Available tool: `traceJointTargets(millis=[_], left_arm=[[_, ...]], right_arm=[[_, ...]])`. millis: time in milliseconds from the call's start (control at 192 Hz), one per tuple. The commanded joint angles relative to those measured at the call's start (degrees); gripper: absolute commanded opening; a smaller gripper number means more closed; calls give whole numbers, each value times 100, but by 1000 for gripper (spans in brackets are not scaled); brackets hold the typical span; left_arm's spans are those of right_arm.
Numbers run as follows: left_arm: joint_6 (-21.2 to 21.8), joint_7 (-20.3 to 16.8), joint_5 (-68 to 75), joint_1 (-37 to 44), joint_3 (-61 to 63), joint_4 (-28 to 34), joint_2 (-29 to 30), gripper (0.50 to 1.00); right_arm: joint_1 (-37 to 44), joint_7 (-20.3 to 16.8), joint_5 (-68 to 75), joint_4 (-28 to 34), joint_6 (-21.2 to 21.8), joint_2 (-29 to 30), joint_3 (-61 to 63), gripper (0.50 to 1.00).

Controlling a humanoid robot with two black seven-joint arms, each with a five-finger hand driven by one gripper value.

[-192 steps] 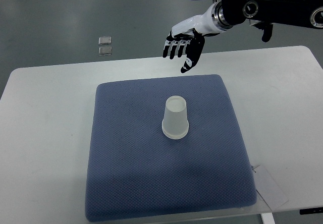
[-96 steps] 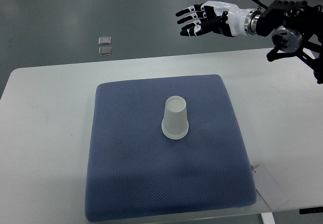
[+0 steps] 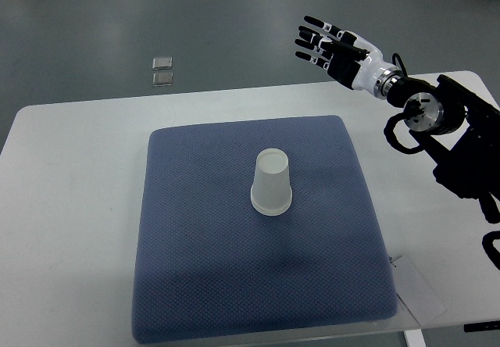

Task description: Stack paper cups

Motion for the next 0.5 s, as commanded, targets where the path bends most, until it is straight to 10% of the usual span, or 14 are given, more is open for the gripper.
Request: traceJointTargets(millis=[0, 495], left_arm=[[0, 0, 0, -5, -1, -1, 0, 1000], [0, 0, 0, -5, -1, -1, 0, 1000]], right_arm=[[-143, 24, 437, -220, 9, 202, 286, 832], [-354, 393, 973, -334, 0, 263, 313, 834]])
